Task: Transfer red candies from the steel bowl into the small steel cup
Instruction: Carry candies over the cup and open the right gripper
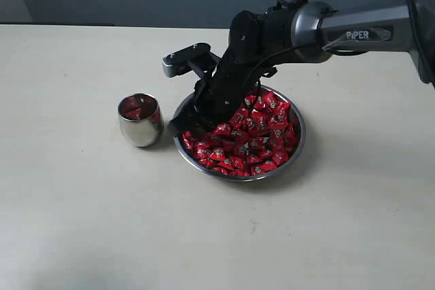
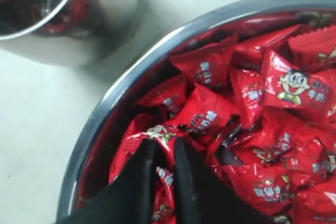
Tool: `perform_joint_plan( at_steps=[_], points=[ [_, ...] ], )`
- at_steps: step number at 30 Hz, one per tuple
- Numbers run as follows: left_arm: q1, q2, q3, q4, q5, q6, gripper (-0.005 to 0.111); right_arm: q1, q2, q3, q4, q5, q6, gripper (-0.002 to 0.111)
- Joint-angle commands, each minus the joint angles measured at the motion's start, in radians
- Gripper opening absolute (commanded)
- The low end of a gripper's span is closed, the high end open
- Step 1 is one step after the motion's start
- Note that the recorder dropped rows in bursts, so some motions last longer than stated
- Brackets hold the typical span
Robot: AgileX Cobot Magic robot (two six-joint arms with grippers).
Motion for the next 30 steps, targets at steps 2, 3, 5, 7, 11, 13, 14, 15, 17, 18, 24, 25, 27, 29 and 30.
perform_joint_plan(
  at_steps=[2, 3, 5, 7, 11, 13, 14, 15, 17, 18, 24, 25, 27, 29, 30],
  points=[
    [-0.008, -0.005, -0.008, 0.002, -0.005, -0.002, 0.000, -0.004, -0.002, -0.006, -0.014, -0.020, 0.001, 0.000],
    [-0.008, -0.005, -0.008, 0.002, -0.005, -0.002, 0.000, -0.004, -0.007, -0.006, -0.023, -0.011, 0.001, 0.000],
    [-0.008, -0.005, -0.008, 0.002, -0.005, -0.002, 0.000, -0.004, -0.025, -0.006, -0.032, 0.004, 0.001, 0.000],
    [-0.008, -0.005, -0.008, 0.002, -0.005, -0.002, 0.000, -0.004, -0.050, -0.006, -0.032, 0.020, 0.001, 0.000],
    [-0.008, -0.005, -0.008, 0.002, -0.005, -0.002, 0.000, -0.004, -0.115, -0.006, -0.029, 0.034, 0.001, 0.000],
    [-0.008, -0.005, -0.008, 0.002, -0.005, -0.002, 0.000, -0.001, -0.150, -0.006, -0.020, 0.031, 0.001, 0.000],
    [-0.008, -0.005, -0.008, 0.002, -0.005, -0.002, 0.000, 0.001, -0.162, -0.006, -0.004, 0.023, -0.010, 0.000],
    [-0.008, -0.005, -0.008, 0.002, -0.005, -0.002, 0.000, 0.003, -0.173, -0.006, 0.019, 0.010, -0.023, 0.000],
    [-0.008, -0.005, -0.008, 0.002, -0.005, -0.002, 0.000, 0.016, -0.189, -0.006, 0.070, -0.028, -0.060, 0.000],
    [-0.008, -0.005, -0.008, 0.002, -0.005, -0.002, 0.000, 0.023, -0.192, -0.009, 0.097, -0.046, -0.084, 0.000],
    [-0.008, -0.005, -0.008, 0.002, -0.005, -0.002, 0.000, 0.070, -0.138, -0.069, 0.302, -0.108, -0.299, 0.000],
    [-0.008, -0.005, -0.008, 0.002, -0.005, -0.002, 0.000, 0.075, -0.119, -0.084, 0.331, -0.116, -0.320, 0.000],
    [-0.008, -0.005, -0.008, 0.002, -0.005, -0.002, 0.000, 0.079, -0.082, -0.116, 0.347, -0.122, -0.329, 0.000],
    [-0.008, -0.005, -0.008, 0.002, -0.005, -0.002, 0.000, 0.079, -0.042, -0.146, 0.347, -0.122, -0.329, 0.001],
    [-0.008, -0.005, -0.008, 0.002, -0.005, -0.002, 0.000, 0.079, -0.023, -0.160, 0.347, -0.118, -0.329, 0.003]
  ],
)
